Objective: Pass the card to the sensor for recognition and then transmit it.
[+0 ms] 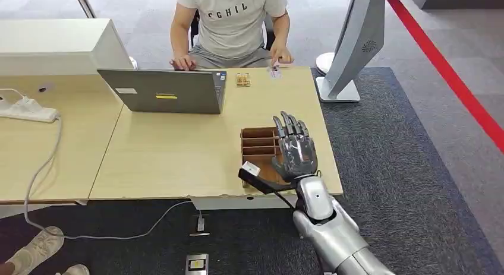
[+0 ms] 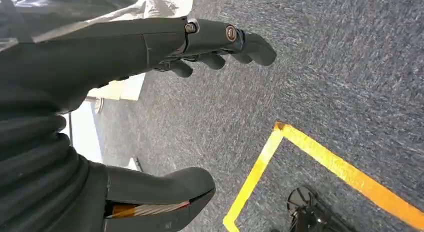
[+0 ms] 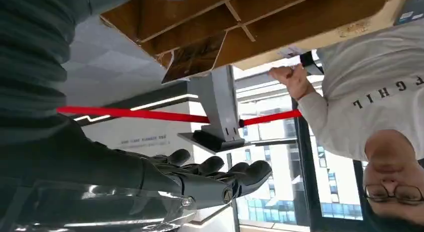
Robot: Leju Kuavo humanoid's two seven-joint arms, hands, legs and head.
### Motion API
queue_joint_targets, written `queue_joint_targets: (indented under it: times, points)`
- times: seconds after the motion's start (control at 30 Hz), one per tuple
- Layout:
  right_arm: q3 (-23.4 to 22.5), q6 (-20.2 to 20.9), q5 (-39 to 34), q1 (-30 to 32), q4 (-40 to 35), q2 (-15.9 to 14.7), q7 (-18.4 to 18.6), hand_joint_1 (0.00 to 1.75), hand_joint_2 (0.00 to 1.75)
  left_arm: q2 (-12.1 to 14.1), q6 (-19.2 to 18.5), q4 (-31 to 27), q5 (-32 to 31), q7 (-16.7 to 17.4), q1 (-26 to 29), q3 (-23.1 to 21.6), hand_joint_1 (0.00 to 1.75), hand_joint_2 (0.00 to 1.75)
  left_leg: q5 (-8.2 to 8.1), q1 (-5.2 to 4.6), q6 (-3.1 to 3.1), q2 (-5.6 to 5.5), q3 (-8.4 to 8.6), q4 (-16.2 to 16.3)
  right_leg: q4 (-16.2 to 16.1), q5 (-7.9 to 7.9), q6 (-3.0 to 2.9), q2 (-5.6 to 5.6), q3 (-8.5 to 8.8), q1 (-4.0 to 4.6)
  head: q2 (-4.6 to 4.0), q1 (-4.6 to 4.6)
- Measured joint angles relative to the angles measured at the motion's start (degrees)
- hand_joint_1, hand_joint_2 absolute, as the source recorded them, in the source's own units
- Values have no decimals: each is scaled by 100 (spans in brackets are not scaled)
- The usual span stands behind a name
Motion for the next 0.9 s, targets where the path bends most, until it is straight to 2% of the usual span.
queue_joint_targets:
  times: [0.43, 0.7, 0.73, 0.77, 0.8, 0.83, 0.9]
  points:
    - [-2, -160, -83, -285, 752, 94, 227, 0, 175, -4, 90, 2, 179, -35, 1, 0, 14, 175, 0, 0, 0, 0, 1, 0, 0, 0, 0, 0, -1, 0, 0, 0]
    - [-79, -321, -243, -384, 957, -11, 339, 2, 175, -15, 92, 2, 131, -35, 11, 0, 14, 175, 0, -1, 0, 1, 2, 1, -1, 0, 0, 0, -1, 0, 0, 0]
    - [-107, -317, -243, -386, 961, -37, 367, 24, 175, -15, 59, 2, 109, -35, 14, 0, 14, 175, 0, -1, 0, 0, 2, 1, -1, 0, 0, 0, 0, 0, 0, 0]
    - [-131, -312, -236, -386, 961, -61, 384, 96, 175, -13, 44, 2, 87, -35, 14, 0, 14, 175, 0, -1, 0, 0, 2, 2, -1, 0, 0, 0, -1, -1, 0, 2]
    - [-155, -308, -221, -386, 961, -83, 399, 148, 175, -13, 13, 2, 63, -35, 14, 0, 14, 175, 0, -1, 0, 0, 2, 2, -1, 0, 0, 0, -1, -1, 0, 0]
    - [-168, -306, -210, -386, 961, -103, 426, 155, 175, -11, -5, 2, 39, -39, 13, 0, 14, 175, 0, -1, 0, 0, 2, 2, -1, 0, 0, 0, -1, -1, 0, 0]
    - [-203, -304, -179, -386, 961, -147, 470, 157, 175, -4, -50, 2, -9, -57, 14, 0, 14, 175, 0, -1, 0, 0, 2, 2, -1, 0, 0, 0, -1, -1, 0, 0]
